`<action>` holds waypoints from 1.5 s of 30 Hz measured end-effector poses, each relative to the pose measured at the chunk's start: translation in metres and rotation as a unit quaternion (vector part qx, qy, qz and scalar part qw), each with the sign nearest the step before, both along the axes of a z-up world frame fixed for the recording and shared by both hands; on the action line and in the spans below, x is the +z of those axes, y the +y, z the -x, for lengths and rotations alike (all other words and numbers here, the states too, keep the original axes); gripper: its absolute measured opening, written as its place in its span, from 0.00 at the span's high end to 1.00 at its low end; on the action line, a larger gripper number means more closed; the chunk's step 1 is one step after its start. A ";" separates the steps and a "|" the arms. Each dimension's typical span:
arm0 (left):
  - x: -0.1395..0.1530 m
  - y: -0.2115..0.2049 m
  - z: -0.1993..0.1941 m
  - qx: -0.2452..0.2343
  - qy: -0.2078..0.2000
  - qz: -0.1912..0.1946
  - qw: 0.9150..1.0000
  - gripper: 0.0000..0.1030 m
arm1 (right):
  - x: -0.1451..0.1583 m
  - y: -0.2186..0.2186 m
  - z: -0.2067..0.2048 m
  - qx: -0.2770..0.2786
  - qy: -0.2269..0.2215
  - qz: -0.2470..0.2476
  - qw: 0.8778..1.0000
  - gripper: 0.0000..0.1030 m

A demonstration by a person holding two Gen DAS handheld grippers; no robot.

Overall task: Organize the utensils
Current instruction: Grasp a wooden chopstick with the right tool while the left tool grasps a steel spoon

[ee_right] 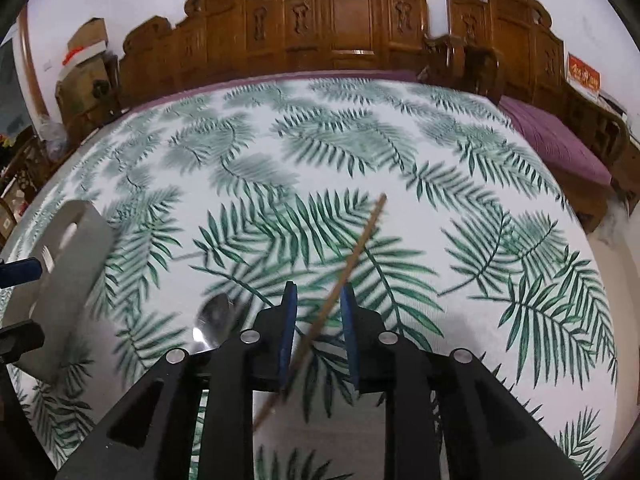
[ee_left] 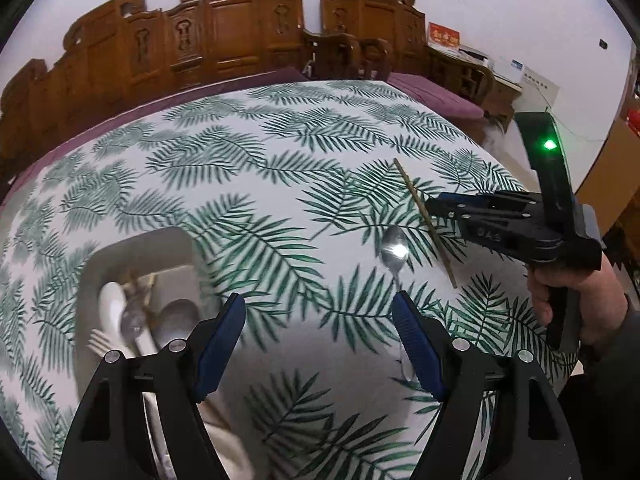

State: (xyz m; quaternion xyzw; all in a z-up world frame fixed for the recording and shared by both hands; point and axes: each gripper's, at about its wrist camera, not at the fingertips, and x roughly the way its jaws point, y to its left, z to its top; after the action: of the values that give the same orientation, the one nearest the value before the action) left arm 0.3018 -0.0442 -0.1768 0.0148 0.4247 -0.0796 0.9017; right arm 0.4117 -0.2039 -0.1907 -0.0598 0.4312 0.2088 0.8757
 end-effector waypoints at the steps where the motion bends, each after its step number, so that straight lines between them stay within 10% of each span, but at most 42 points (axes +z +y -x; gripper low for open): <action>1: -0.002 -0.002 -0.001 -0.002 0.001 0.000 1.000 0.30 | -0.003 0.000 -0.001 0.000 0.005 0.001 1.000 0.76; 16: -0.027 -0.037 -0.010 -0.048 0.031 0.003 0.998 0.66 | -0.013 -0.001 -0.009 0.009 0.028 0.031 0.999 0.94; 45: -0.056 -0.077 -0.046 -0.059 0.081 -0.052 0.994 0.98 | 0.003 -0.023 -0.010 -0.001 0.032 -0.009 0.999 0.94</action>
State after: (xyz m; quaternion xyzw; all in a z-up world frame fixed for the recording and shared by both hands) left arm 0.3476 -0.1210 -0.2333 0.0800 0.4983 -0.1110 0.8562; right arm 0.4214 -0.2273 -0.1873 -0.0446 0.4569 0.2140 0.8622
